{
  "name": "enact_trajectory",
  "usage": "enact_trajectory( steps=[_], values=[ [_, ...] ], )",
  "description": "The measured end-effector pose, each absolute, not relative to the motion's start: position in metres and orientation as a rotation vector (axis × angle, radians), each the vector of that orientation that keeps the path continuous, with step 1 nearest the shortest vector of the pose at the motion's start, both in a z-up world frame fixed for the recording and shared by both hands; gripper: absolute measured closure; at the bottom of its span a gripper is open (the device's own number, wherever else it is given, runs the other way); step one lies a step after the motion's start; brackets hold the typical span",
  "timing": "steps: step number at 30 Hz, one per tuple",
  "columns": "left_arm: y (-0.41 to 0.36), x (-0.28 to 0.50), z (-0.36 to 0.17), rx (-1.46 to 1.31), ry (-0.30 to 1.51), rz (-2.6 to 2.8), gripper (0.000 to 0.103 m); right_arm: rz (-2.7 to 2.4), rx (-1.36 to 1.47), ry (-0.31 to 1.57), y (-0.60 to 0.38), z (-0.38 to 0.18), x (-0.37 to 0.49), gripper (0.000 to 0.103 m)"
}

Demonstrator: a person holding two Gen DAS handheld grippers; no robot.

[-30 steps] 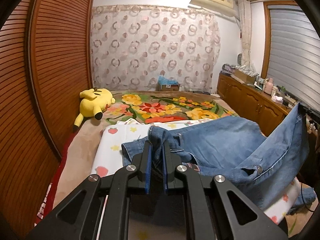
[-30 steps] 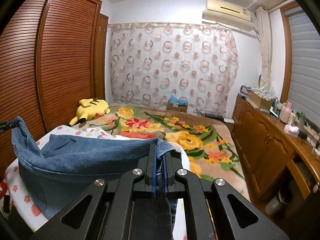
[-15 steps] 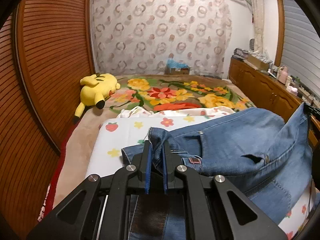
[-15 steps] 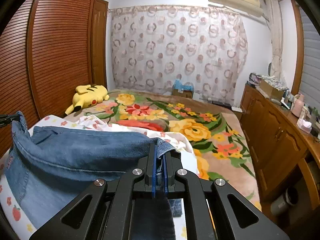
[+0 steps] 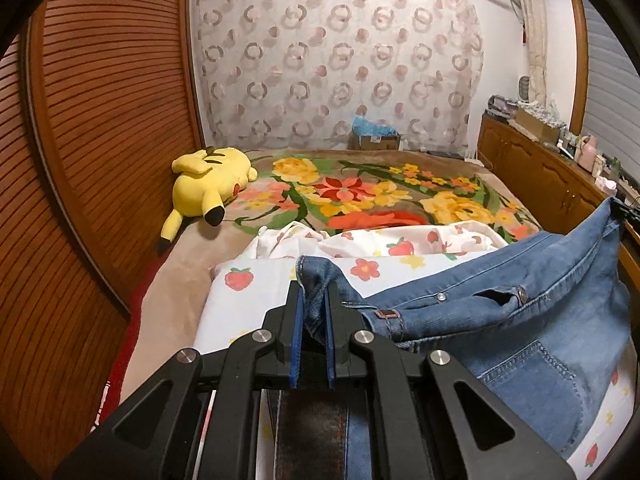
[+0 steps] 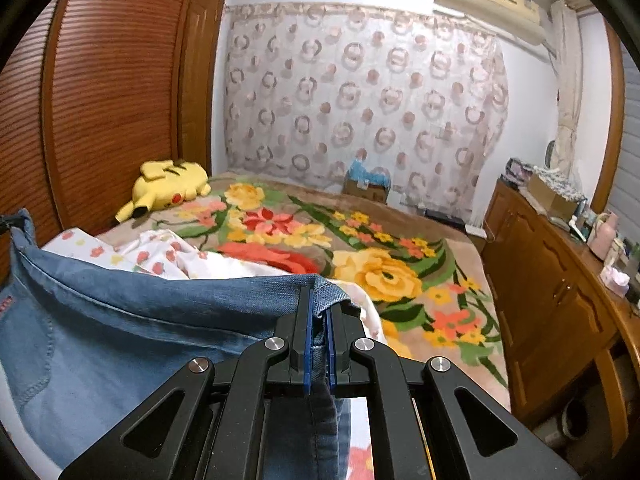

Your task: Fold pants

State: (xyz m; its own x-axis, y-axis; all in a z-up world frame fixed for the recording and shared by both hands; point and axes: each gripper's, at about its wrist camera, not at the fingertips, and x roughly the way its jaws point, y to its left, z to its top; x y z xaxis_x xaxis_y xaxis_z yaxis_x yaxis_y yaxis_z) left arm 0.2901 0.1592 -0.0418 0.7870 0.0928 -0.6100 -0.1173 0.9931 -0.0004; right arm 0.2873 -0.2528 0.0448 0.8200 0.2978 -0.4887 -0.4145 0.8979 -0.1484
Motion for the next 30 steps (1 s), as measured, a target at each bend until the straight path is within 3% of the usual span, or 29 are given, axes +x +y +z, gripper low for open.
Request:
enact_trajectory(
  steps=[5,8,12,16,19,30],
  values=[
    [0.159,0.295,-0.054,-0.045,0.692,0.109,0.091,0.374,-0.260,0.565,-0.242,0.029,0.311,0.098],
    [0.159,0.290,-0.056,-0.046,0.709,0.114,0.084,0.380,-0.250,0.592,-0.238,0.034,0.318,0.098],
    [0.160,0.280,-0.051,-0.043,0.697,0.113,0.061,0.370,-0.242,0.580,-0.237,0.052,0.311,0.090],
    [0.158,0.269,-0.041,-0.049,0.674,0.091,0.044,0.379,-0.238,0.558,-0.234,0.058,0.300,0.067],
    [0.151,0.266,-0.038,-0.033,0.661,0.062,0.027,0.417,-0.234,0.561,-0.231,0.053,0.293,0.060],
    [0.099,0.294,-0.048,0.011,0.677,-0.091,0.027,0.497,-0.291,0.651,-0.221,0.033,0.318,0.044]
  ],
)
